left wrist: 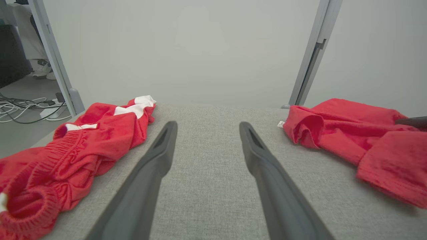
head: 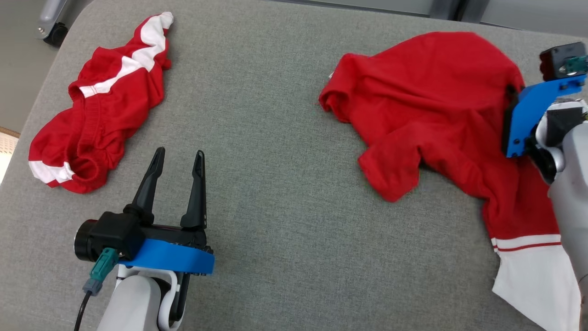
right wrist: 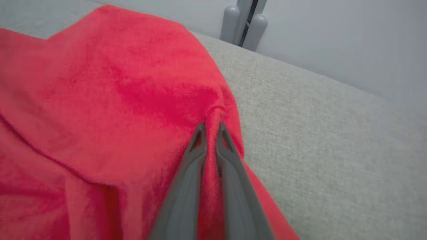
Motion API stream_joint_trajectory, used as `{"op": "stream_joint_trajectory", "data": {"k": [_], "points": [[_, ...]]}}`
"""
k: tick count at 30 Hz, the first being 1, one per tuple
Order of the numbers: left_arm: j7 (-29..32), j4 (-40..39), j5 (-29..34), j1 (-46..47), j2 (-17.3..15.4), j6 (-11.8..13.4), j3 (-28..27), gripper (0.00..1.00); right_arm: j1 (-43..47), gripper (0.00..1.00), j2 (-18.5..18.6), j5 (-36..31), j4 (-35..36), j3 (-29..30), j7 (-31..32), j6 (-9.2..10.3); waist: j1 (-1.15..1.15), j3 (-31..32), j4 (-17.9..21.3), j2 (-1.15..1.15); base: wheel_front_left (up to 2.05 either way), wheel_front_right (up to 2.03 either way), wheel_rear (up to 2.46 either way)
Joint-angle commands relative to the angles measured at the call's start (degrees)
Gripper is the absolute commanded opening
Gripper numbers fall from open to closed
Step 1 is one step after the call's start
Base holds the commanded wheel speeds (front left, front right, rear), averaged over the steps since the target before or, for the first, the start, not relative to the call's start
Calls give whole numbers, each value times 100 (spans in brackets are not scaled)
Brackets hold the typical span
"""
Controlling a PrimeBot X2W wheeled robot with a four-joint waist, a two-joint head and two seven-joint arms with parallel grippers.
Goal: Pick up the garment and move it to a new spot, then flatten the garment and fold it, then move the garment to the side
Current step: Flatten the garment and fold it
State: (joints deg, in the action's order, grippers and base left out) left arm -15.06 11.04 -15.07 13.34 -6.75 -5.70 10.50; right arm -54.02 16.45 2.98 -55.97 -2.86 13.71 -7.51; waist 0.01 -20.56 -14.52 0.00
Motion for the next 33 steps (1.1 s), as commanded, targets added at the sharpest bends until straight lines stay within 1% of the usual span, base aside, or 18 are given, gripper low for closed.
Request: {"op": "stream_joint_trajectory", "data": {"k": [1,5,6,7,11,15,17,18,20,24,26,30,33], "points": [[-17,-13,30,118,8,-32,18,100,-145,0,40,-134,-41,162,-107,3,-1,-4,13,0,0,0,0],[-17,8,60,141,11,-46,34,100,-291,0,50,-492,-77,609,-465,3,-1,-17,56,0,0,0,0],[-17,14,66,145,8,-51,32,100,-318,25,42,-584,-61,672,-577,3,-1,-18,72,0,0,0,0],[-17,15,58,144,3,-56,23,100,-340,100,29,-660,-60,735,-674,3,-1,-16,93,0,0,0,0],[-17,50,87,125,-37,-65,-4,100,-319,100,-122,-809,-167,809,-943,3,-1,69,200,0,0,0,0],[-17,80,104,81,-62,-68,-23,100,-191,100,-234,-740,-246,739,-1082,3,-1,213,288,0,0,0,0],[-17,125,103,-33,-96,-41,-81,100,11,100,-401,-441,-276,687,-1319,3,-1,413,424,0,0,0,0],[-17,125,103,-33,-96,-41,-81,100,11,100,-401,-441,-276,687,-1319,3,-1,413,424,0,0,0,0],[-17,174,86,-103,-122,-10,-132,100,181,100,-530,-184,-177,607,-1568,3,-1,576,536,0,0,0,0],[-17,274,43,-302,-154,31,-217,100,798,100,-697,321,273,319,-2197,3,-1,917,780,0,0,0,0],[-17,301,11,-412,-170,63,-290,100,1209,100,-735,581,573,216,-2415,3,-1,1063,920,0,0,0,0],[-17,373,-28,-650,-192,104,-380,100,2116,100,-734,921,1372,102,-2655,3,-1,1348,1149,0,0,0,0],[-17,386,-48,-803,-198,109,-444,100,2819,100,-746,928,2092,87,-2701,3,-1,1519,1309,0,0,0,0]]}}
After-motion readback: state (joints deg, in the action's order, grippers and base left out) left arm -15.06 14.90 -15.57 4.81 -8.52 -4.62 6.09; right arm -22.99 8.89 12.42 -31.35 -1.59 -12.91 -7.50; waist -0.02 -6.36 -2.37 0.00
